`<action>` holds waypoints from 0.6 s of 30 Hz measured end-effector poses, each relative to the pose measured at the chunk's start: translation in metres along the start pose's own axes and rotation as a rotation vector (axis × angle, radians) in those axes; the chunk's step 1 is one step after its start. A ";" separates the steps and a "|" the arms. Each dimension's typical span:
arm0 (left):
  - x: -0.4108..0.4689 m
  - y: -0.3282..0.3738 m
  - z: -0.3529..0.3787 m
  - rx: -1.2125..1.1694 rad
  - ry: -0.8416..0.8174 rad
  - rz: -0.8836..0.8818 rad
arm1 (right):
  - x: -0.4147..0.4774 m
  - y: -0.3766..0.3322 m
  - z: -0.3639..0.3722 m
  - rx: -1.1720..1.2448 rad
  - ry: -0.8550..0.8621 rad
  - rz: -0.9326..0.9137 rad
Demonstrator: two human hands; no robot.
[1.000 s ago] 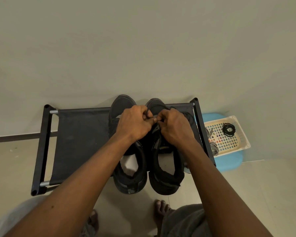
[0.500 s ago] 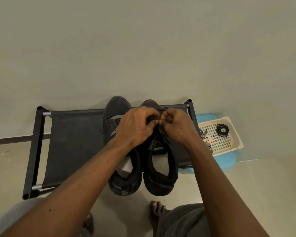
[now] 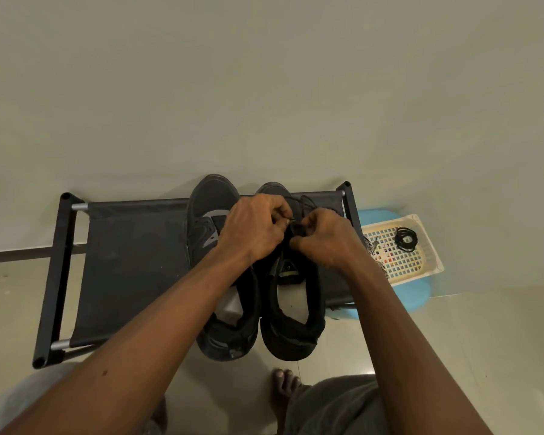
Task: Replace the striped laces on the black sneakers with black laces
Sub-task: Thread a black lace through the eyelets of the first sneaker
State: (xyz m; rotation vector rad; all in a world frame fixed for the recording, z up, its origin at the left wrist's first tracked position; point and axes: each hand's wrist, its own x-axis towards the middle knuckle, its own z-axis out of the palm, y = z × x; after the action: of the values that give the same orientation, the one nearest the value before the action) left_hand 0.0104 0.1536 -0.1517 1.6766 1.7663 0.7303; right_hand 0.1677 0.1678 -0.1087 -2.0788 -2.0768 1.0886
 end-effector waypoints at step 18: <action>0.004 0.006 -0.002 0.086 -0.074 -0.028 | 0.002 0.010 -0.010 0.269 -0.054 0.038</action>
State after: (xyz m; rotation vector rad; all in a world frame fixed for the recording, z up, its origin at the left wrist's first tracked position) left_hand 0.0129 0.1582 -0.1457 1.7092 1.7880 0.5801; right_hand 0.1810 0.1731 -0.1064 -1.9866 -1.7996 1.3574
